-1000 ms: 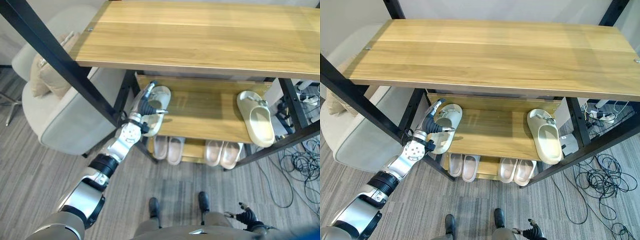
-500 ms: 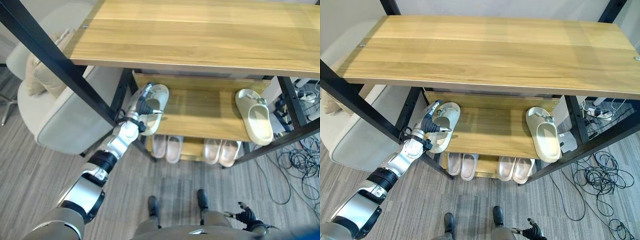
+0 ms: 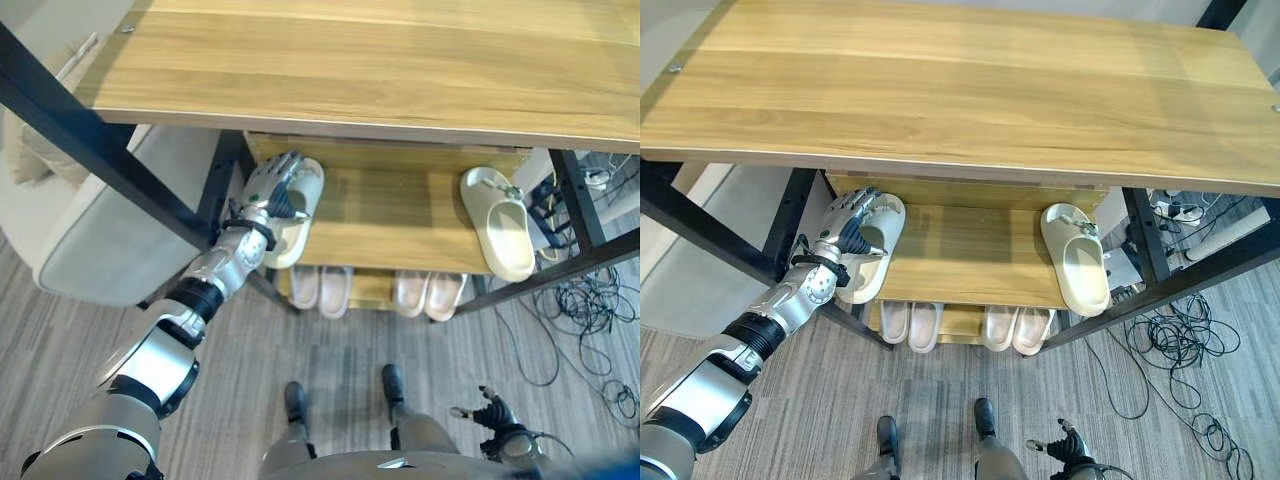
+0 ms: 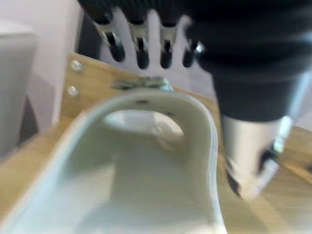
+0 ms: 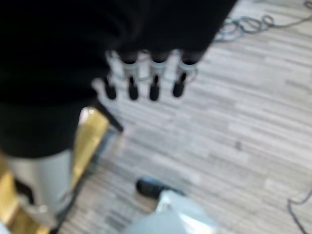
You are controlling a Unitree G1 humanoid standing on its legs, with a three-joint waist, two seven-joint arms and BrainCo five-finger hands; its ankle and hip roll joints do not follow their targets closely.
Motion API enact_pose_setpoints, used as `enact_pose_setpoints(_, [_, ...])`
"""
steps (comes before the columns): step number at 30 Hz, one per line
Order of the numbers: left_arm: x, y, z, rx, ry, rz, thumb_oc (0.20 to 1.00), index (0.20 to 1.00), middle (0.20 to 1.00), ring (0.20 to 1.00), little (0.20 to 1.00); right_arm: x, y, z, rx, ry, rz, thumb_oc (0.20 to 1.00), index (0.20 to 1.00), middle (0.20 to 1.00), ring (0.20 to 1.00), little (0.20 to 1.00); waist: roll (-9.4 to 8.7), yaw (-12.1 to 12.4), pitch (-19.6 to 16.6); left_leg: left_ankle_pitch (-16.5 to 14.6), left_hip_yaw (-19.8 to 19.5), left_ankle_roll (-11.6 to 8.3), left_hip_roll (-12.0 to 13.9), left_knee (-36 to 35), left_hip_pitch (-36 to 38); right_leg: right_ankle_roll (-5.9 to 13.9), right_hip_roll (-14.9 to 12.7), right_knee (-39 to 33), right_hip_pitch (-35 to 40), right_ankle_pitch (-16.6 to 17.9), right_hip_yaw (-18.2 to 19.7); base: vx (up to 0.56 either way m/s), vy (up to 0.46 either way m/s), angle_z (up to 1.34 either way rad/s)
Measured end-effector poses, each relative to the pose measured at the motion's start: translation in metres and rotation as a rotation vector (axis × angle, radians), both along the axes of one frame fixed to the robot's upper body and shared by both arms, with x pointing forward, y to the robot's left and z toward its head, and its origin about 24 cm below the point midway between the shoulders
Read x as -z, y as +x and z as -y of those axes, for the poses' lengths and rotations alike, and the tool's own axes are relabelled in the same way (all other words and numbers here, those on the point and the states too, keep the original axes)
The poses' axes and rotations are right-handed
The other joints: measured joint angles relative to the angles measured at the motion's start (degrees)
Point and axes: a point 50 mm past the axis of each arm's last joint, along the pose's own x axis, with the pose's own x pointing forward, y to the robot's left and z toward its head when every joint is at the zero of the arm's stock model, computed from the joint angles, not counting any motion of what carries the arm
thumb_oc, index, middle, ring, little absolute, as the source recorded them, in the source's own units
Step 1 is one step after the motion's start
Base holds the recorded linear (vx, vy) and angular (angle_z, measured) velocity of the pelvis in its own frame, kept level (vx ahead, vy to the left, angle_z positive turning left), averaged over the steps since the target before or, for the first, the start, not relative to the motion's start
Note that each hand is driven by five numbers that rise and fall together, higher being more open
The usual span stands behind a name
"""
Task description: Arrange the slippers neatly on the shoe rack.
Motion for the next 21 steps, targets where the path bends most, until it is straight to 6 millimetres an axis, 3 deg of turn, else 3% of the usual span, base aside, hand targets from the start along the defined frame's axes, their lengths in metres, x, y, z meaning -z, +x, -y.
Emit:
enact_pose_setpoints(4, [-0.003,0.002,0.0,-0.012,0.019,0.011,1.0,1.0,1.0,1.0,1.0,0.0,0.001,0.0,0.0,-0.005,0.006,1.0,1.0,1.0,1.0,1.0,0.15,0.0,0.9,0.0,0.0,-0.02,0.0,0.0,-0.2,0.03,0.0,0.0,-0.2,0.1,0.0,-0.01,0.005,-0.01])
enact_pose_setpoints(8, [-0.02,0.006,-0.002,-0.042,0.049,0.098,1.0,1.0,1.0,1.0,1.0,-0.005,0.012,-0.003,-0.009,-0.003,0.057,1.0,1.0,1.0,1.0,1.0,0.07,0.2,3.0,0.5,0.1,-0.2,0.1,0.0,-1.3,-0.05,0.2,0.0,-1.6,0.6,0.5,-0.01,0.012,-0.04])
enact_pose_setpoints(9, [-0.022,0.007,-0.003,-0.054,0.049,0.102,0.454,0.454,0.454,0.454,0.454,-0.006,0.015,-0.003,-0.011,-0.004,0.064,1.0,1.0,1.0,1.0,1.0,0.17,0.2,3.6,0.6,0.1,-0.21,0.2,0.0,-1.3,0.0,0.3,0.0,-1.6,0.7,0.5,0.0,0.0,0.0])
enact_pose_setpoints(10, [-0.02,0.007,-0.006,-0.062,0.061,0.098,0.2,0.2,0.2,0.2,0.2,-0.006,0.015,-0.003,-0.01,-0.005,0.068,1.0,1.0,1.0,1.0,1.0,0.18,0.2,3.8,0.7,0.1,-0.25,0.3,0.0,-1.3,0.01,0.3,0.0,-1.6,0.7,0.5,0.0,0.0,0.0])
enact_pose_setpoints(21, [-0.026,0.008,-0.014,-0.15,0.023,0.176,0.2,0.2,0.2,0.2,0.2,-0.01,0.023,-0.007,-0.022,0.005,0.105,1.0,1.0,1.0,1.0,1.0,-0.07,0.2,4.9,0.8,0.0,-0.37,0.7,0.0,-1.3,-0.24,0.8,0.0,-1.5,1.0,0.4,0.0,0.0,0.0])
